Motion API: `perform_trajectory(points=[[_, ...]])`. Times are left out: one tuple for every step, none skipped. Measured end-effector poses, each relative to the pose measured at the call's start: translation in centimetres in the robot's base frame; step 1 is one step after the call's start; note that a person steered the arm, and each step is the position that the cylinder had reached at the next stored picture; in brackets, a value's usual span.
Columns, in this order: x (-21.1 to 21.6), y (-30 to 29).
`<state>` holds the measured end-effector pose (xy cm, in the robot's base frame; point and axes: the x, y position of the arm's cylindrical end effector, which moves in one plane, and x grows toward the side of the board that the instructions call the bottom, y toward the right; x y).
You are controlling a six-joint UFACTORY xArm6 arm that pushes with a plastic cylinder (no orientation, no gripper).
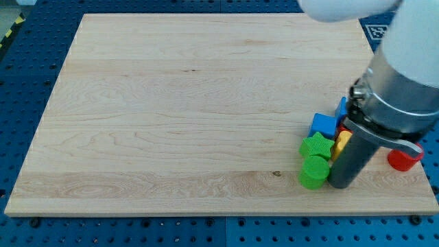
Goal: Move the arm away from the green circle
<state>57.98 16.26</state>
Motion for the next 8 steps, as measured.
perform_trajectory(points=[[-0.2,-0.6],[-0.2,-0.8],[-0.2,1.3],[-0.2,3.0],[1.9,2.8],[3.6,0.7],[1.9,0.1],[0.6,0.3]])
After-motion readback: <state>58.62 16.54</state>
